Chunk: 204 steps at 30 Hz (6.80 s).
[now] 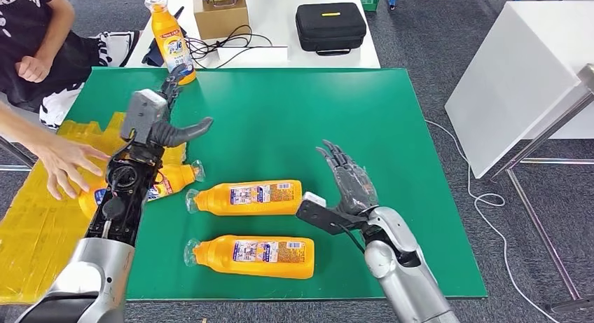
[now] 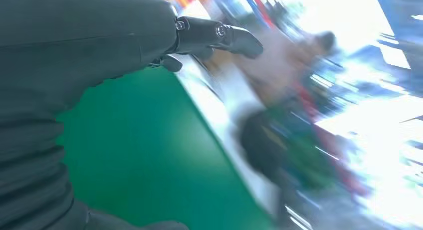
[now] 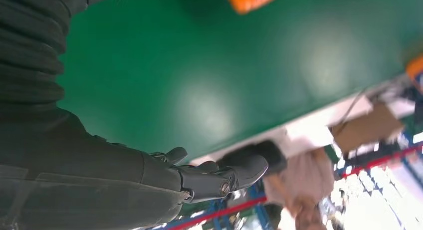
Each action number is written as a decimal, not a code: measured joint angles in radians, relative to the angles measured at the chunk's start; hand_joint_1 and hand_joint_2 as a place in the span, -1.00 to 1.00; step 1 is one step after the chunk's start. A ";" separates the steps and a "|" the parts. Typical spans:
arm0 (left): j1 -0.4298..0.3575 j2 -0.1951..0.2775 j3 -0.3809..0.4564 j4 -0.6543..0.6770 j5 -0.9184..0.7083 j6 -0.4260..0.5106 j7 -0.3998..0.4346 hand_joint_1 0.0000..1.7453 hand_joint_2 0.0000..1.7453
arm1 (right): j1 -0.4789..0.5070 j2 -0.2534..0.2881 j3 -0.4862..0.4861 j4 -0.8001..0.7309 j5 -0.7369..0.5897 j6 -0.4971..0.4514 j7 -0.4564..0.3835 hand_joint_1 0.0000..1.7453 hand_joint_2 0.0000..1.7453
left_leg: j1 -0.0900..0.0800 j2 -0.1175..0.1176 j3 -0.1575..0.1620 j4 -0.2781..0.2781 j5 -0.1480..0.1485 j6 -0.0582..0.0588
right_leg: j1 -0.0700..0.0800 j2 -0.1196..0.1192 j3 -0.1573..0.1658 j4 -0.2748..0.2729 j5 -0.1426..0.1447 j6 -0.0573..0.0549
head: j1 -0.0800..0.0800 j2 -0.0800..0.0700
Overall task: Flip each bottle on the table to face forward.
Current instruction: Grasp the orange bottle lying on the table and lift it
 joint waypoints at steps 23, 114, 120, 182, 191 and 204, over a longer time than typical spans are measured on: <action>0.133 -0.024 -0.066 -0.235 0.130 -0.045 -0.018 -1.00 1.00 | -0.207 0.107 0.185 0.285 -0.047 0.071 -0.082 -1.00 1.00 | 0.000 0.000 0.000 0.000 0.000 0.000 | 0.000 0.000 0.000 0.000 0.000 0.000 | 0.000 0.000; 0.163 -0.060 -0.096 -0.231 0.120 -0.034 0.002 -1.00 1.00 | -0.330 0.190 0.257 0.716 0.017 0.081 0.133 0.96 1.00 | 0.000 0.000 0.001 0.000 0.000 0.000 | 0.000 0.000 0.000 0.000 0.000 0.000 | 0.000 0.000; 0.164 -0.063 -0.117 -0.244 0.100 -0.029 -0.010 -1.00 1.00 | -0.332 0.195 0.235 0.736 0.035 0.069 0.128 1.00 1.00 | 0.000 0.000 0.001 0.000 0.000 0.000 | 0.000 0.000 0.000 0.000 0.000 0.000 | 0.000 0.000; 0.175 -0.087 -0.066 -0.385 0.219 0.030 0.061 -1.00 1.00 | -0.058 0.146 -0.161 0.096 -0.125 -0.266 -0.050 1.00 1.00 | 0.000 0.000 0.000 0.000 0.000 0.000 | 0.000 0.000 -0.001 0.000 0.000 0.000 | 0.000 0.000; 0.152 -0.104 -0.116 -0.301 0.217 -0.060 0.074 -1.00 1.00 | -0.057 0.169 -0.148 0.079 -0.130 -0.300 -0.111 1.00 1.00 | 0.000 0.000 0.000 0.000 0.000 0.000 | 0.000 0.000 -0.001 0.000 0.000 0.000 | 0.000 0.000; 0.150 -0.110 -0.229 -0.249 0.333 -0.138 0.047 -1.00 1.00 | -0.048 0.172 -0.090 0.071 -0.108 -0.363 -0.144 1.00 1.00 | 0.000 0.000 0.000 0.000 0.000 0.000 | 0.000 0.000 -0.001 0.000 0.000 0.000 | 0.000 0.000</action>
